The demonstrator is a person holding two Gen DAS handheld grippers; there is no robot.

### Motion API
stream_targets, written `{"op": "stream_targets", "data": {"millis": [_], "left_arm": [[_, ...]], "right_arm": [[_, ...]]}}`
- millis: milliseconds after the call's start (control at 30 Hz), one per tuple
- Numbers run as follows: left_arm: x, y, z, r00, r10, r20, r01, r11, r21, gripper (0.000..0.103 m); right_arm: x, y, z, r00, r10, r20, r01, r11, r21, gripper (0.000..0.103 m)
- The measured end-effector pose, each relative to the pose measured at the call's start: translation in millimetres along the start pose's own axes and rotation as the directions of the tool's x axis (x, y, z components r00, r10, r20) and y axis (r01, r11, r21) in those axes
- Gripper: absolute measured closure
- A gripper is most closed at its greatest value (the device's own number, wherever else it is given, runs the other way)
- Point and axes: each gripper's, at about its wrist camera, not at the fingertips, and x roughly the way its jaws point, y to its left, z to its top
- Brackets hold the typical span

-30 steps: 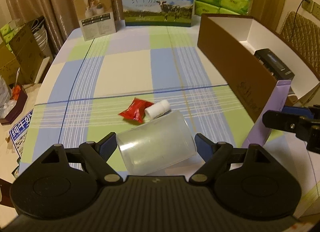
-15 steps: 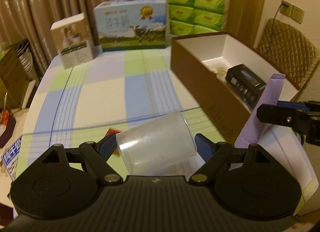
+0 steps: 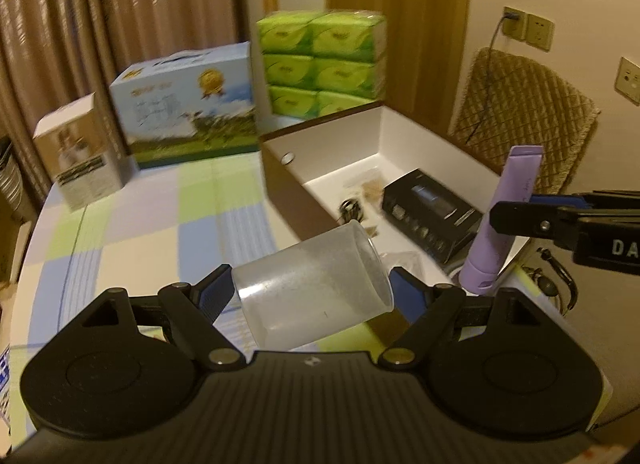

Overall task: Organize objects
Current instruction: 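Carry the purple tube and clear cup over the brown box with both tools, then lower and release the tube and cup into the brown box with both tools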

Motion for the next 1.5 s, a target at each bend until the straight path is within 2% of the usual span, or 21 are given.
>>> {"op": "stream_targets", "data": {"millis": [300, 633, 800, 933, 1000, 1067, 1133, 1500], "left_arm": [[26.9, -34.1, 22.4, 0.999, -0.037, 0.010, 0.037, 0.999, 0.039, 0.021], [55.7, -56.4, 34.4, 0.999, -0.046, -0.001, 0.046, 0.997, 0.056, 0.021], [68.6, -63.4, 34.7, 0.999, -0.040, -0.028, 0.041, 0.997, 0.060, 0.021], [78.8, -69.0, 34.8, 0.998, -0.035, -0.049, 0.039, 0.997, 0.066, 0.021], [84.1, -71.2, 34.3, 0.998, -0.033, -0.061, 0.037, 0.997, 0.067, 0.021], [89.3, -73.7, 33.9, 0.997, -0.031, -0.072, 0.036, 0.997, 0.069, 0.021], [94.3, -76.2, 33.7, 0.996, -0.029, -0.084, 0.035, 0.997, 0.074, 0.021], [115.2, -88.5, 33.1, 0.991, -0.037, -0.127, 0.051, 0.993, 0.103, 0.021]], "right_arm": [[10.7, -43.5, 13.2, 0.998, -0.054, -0.021, 0.053, 0.998, -0.015, 0.070], [30.2, -85.8, 11.1, 0.991, -0.095, -0.092, 0.090, 0.994, -0.054, 0.070], [43.5, -104.0, 8.0, 0.980, -0.128, -0.154, 0.115, 0.989, -0.088, 0.070], [58.5, -114.3, 6.9, 0.960, -0.173, -0.219, 0.152, 0.982, -0.110, 0.070], [67.5, -119.4, 6.7, 0.954, -0.176, -0.242, 0.152, 0.982, -0.115, 0.068], [72.3, -124.2, 7.7, 0.955, -0.176, -0.240, 0.157, 0.983, -0.099, 0.051], [74.8, -127.5, 9.4, 0.959, -0.167, -0.229, 0.151, 0.985, -0.086, 0.045], [81.4, -137.4, 13.6, 0.966, -0.122, -0.226, 0.117, 0.993, -0.035, 0.043]]}}
